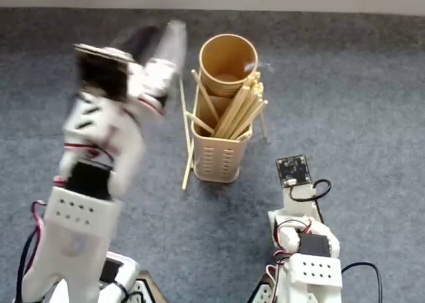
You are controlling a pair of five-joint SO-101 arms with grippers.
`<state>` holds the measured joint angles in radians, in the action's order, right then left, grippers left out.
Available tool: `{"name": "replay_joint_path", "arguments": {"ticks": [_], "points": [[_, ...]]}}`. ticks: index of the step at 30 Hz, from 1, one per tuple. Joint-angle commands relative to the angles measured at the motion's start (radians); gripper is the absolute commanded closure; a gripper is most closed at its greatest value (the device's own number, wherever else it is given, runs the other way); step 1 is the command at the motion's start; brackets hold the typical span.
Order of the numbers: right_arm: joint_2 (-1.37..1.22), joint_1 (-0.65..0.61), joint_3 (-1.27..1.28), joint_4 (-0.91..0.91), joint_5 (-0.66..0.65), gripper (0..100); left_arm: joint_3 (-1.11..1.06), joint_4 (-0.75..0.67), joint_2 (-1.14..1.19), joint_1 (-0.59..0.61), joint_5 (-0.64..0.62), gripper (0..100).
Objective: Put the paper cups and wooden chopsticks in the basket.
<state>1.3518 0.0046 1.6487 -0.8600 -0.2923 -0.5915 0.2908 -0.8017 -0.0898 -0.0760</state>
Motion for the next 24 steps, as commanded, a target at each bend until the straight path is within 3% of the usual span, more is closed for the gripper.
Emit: {"name": "replay_joint_path", "arguments": {"ticks": [1, 8, 12, 14, 17, 21, 24], "points": [[0.01, -0.012, 0.002, 0.015, -0.011, 99.4, -0.056, 0.005, 0.058, 0.119, -0.081, 89], [0.01, -0.012, 0.002, 0.015, -0.011, 99.4, -0.302, 0.06, 0.154, 0.143, -0.172, 90], [0.01, -0.012, 0.002, 0.015, -0.011, 99.4, -0.246, 0.279, 0.148, 0.117, -0.051, 90], [0.01, -0.012, 0.002, 0.015, -0.011, 99.4, -0.211, 0.305, 0.185, 0.085, -0.049, 89], [0.01, -0.012, 0.002, 0.015, -0.011, 99.4, -0.125, 0.308, 0.234, 0.073, -0.141, 87], [0.01, -0.012, 0.002, 0.015, -0.011, 99.4, 0.004, 0.31, 0.297, 0.067, -0.293, 75], [0.01, -0.012, 0.002, 0.015, -0.011, 99.4, 0.051, 0.31, 0.384, 0.038, -0.351, 75]]}}
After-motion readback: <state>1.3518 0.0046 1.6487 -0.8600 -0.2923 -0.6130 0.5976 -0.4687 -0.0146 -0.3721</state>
